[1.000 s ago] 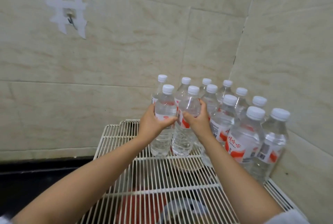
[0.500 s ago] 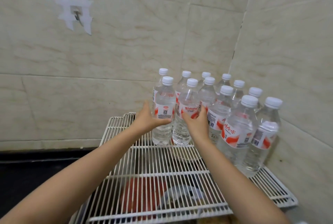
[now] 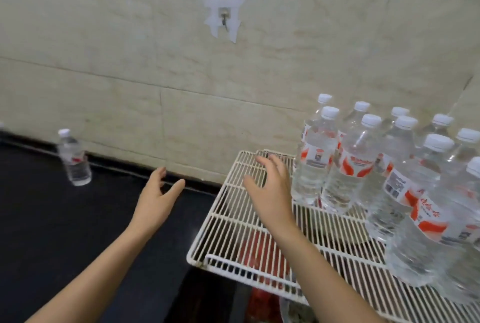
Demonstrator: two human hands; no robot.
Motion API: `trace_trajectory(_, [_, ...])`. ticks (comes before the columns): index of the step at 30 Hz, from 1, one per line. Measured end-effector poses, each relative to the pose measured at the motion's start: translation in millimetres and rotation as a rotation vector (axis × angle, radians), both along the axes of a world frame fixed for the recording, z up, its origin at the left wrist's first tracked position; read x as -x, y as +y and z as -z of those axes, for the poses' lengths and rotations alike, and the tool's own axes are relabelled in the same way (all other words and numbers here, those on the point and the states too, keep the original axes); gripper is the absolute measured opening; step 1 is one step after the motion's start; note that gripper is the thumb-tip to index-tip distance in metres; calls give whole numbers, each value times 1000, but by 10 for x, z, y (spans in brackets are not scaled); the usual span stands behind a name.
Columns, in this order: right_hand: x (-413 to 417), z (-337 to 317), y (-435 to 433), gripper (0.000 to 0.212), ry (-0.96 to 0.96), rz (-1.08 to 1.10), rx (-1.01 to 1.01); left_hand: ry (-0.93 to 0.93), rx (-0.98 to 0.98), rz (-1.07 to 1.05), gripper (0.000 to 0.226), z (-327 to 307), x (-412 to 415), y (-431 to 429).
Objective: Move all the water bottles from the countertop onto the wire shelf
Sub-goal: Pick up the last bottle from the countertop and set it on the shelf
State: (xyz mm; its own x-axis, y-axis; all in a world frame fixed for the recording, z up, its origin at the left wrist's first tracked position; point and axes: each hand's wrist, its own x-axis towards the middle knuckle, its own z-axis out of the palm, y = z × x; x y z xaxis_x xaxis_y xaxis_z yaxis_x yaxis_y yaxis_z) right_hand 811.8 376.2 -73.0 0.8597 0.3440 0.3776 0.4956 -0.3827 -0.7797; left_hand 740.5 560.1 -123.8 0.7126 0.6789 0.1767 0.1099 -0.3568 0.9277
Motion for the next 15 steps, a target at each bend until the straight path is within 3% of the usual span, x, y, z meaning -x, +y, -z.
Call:
trace_trajectory(7, [789, 386, 827, 44, 121, -462, 46, 109, 125, -511, 55, 614, 1666, 417])
trace_trajectory(15, [1590, 879, 1650, 45, 242, -673, 207, 78, 172, -855, 54, 791, 3103, 634])
